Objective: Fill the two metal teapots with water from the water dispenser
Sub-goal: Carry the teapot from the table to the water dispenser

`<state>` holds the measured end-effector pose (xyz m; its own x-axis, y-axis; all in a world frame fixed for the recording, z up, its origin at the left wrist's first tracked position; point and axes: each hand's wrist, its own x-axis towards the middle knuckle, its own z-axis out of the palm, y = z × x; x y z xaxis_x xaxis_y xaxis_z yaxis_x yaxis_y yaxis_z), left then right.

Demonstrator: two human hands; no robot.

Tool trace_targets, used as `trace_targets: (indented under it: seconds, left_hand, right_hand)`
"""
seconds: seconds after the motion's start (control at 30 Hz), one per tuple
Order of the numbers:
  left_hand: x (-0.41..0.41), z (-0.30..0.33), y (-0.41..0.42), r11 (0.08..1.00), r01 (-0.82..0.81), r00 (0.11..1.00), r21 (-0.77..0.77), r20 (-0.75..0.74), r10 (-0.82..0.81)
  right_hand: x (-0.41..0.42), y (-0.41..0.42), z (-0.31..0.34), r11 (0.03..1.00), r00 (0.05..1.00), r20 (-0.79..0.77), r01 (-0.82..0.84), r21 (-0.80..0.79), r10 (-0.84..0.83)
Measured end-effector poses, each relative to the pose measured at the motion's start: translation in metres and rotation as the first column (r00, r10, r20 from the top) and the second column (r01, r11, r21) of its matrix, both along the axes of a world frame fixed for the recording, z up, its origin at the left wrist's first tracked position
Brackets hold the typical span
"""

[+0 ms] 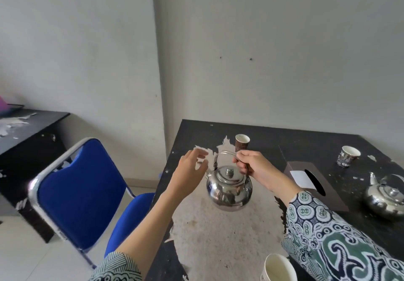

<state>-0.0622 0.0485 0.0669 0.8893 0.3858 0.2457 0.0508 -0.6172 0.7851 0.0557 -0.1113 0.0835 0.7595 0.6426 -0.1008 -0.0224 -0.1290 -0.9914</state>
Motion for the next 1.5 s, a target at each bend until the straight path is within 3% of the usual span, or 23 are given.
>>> trace_targets:
  seconds: [0.17, 0.33, 0.5, 0.7, 0.83, 1.27, 1.5]
  left_hand:
    - [-0.043, 0.046, 0.001, 0.997, -0.023, 0.993, -0.072, 0.116, 0.031]
    - [-0.090, 0.070, 0.001, 0.987, -0.002, 0.976, -0.163, 0.213, 0.037]
    - [-0.145, 0.079, 0.017, 0.965, -0.049, 0.945, -0.257, 0.301, 0.128]
    - [-0.220, 0.085, 0.060, 0.960, -0.169, 0.952, -0.224, 0.217, 0.218]
    - [-0.281, 0.091, 0.105, 0.947, -0.257, 0.933, -0.190, 0.205, 0.295]
    - [-0.528, 0.111, 0.339, 0.882, -0.438, 0.886, -0.174, 0.084, 0.457]
    - [-0.604, 0.092, 0.438, 0.819, -0.537, 0.824, -0.201, 0.083, 0.561]
  right_hand:
    - [-0.048, 0.010, 0.060, 0.965, 0.962, 0.086, -0.261, -0.004, 0.261]
    - [-0.091, 0.029, 0.098, 0.872, 0.863, 0.139, -0.489, -0.001, 0.485]
    - [-0.134, 0.060, 0.104, 0.815, 0.807, 0.186, -0.577, 0.044, 0.561]
    - [-0.187, 0.124, 0.103, 0.700, 0.682, 0.223, -0.714, -0.001, 0.696]
    - [-0.230, 0.186, 0.105, 0.572, 0.553, 0.235, -0.820, -0.016, 0.799]
    - [-0.456, 0.435, 0.115, 0.251, 0.210, 0.327, -0.964, -0.089, 0.921]
    - [-0.528, 0.558, 0.103, 0.179, 0.110, 0.350, -0.969, -0.170, 0.930]
